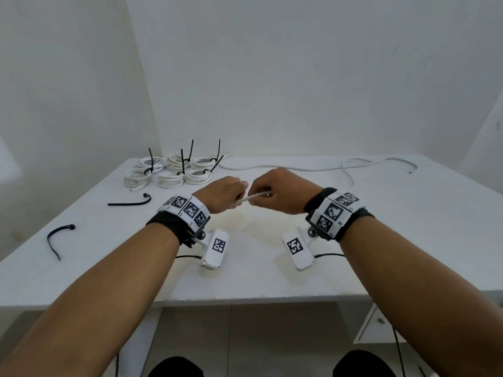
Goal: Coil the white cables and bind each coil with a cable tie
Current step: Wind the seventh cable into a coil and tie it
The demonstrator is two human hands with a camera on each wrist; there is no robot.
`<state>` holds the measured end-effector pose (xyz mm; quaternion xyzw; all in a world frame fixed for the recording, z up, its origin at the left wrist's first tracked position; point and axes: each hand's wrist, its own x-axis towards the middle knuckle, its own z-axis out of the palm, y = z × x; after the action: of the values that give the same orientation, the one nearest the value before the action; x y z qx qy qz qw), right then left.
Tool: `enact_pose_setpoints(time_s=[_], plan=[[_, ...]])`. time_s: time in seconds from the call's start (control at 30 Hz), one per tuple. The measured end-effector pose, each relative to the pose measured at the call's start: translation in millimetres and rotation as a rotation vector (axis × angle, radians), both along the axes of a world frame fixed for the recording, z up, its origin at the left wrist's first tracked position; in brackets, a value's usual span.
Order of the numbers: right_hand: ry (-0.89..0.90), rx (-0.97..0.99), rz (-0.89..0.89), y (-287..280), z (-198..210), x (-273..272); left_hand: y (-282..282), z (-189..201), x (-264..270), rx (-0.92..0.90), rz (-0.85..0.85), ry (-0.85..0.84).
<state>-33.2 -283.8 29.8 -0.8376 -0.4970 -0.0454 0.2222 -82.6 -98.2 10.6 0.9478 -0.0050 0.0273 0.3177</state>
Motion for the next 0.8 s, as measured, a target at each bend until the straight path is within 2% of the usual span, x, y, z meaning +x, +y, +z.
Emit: enact_pose_setpoints(time_s=[0.07, 0.13, 0.23, 0.3, 0.4, 0.57, 0.7, 0.8], plan=[[0.014, 0.016, -0.001, -2.4, 9.2, 4.0, -3.9, 3.0, -4.2, -0.055, -0.048, 0.043], [0.044, 0.054, 0.009, -5.0, 17.0, 8.1, -7.9, 3.3, -6.9, -0.191, -0.077, 0.079], [0.092, 0.139, 0.015, -9.4, 25.7, 14.6, -12.8, 0.8, -7.9, -0.590, -0.080, 0.090], [0.138, 0.202, 0.018, -11.6, 28.2, 18.2, -18.0, -0.5, -9.3, -0.736, -0.112, 0.096], [0.209, 0.309, 0.055, -12.8, 25.9, 24.2, -26.6, 0.8, -15.4, -0.786, -0.203, 0.039], [0.362, 0.487, 0.066, -11.8, 17.8, 27.3, -37.9, 22.0, -28.5, -1.020, -0.359, -0.050], [0.319, 0.446, 0.110, -0.9, 7.0, 21.9, -48.5, 42.3, -28.8, -1.182, -0.504, -0.175], [0.304, 0.382, 0.063, 5.0, 2.5, 17.3, -47.2, 53.8, -23.9, -1.255, -0.450, -0.322]])
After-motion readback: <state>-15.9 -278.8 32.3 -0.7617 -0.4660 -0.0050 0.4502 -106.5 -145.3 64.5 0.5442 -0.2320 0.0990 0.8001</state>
